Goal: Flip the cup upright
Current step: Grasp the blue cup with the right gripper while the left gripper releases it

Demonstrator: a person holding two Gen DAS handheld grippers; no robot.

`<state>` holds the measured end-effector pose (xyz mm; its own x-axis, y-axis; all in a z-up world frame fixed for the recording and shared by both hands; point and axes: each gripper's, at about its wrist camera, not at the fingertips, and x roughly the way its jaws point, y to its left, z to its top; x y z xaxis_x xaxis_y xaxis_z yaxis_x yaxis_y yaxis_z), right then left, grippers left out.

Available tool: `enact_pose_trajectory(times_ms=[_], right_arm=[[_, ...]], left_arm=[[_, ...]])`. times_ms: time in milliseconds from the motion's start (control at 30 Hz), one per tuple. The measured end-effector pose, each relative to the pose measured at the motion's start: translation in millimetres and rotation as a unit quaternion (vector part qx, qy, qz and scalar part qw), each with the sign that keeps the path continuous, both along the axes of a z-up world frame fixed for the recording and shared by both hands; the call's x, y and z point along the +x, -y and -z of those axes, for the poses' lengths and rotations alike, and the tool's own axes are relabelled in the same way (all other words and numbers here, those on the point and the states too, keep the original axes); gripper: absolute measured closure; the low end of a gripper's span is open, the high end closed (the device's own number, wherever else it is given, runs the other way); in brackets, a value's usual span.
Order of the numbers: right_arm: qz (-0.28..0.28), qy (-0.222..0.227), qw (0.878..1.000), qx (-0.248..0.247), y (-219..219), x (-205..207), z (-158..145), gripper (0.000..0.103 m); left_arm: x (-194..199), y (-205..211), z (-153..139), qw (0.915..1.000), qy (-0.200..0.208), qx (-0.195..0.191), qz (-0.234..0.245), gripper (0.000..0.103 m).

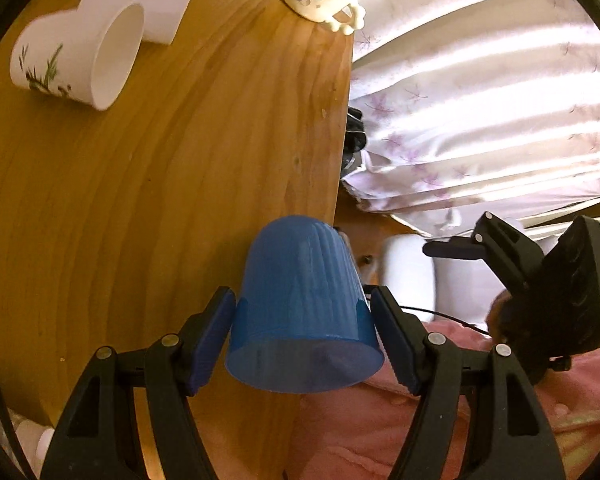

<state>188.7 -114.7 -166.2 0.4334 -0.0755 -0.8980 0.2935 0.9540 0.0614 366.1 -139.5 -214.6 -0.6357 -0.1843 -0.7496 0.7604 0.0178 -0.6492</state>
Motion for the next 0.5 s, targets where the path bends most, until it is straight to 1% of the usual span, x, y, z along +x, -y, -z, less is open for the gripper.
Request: enact_pose_trajectory(times_ms=[100,233,300,500], right_arm=[[-0.026,0.002,1.0,-0.014,-2,11,0,0.01],[-0.067,-0.001,0.997,-0.031,-7,30,2,0.01],[-0.09,0.0,0.995,-0.042,-11,39,4,0.01],[-0.136,-0.005,0.989,-0.057,-15,58,8,0.01]], left_arm=[[7,1,5,0.9998,-0.019,0.006,0.005,0.03],[14,2,12,0.9995,-0.018,0.015,0.021,0.03],[17,1,14,0.9994,-0.025,0.015,0.018,0.03],[27,0,20,0.9989,-0.039,0.015,0.019,0.03]])
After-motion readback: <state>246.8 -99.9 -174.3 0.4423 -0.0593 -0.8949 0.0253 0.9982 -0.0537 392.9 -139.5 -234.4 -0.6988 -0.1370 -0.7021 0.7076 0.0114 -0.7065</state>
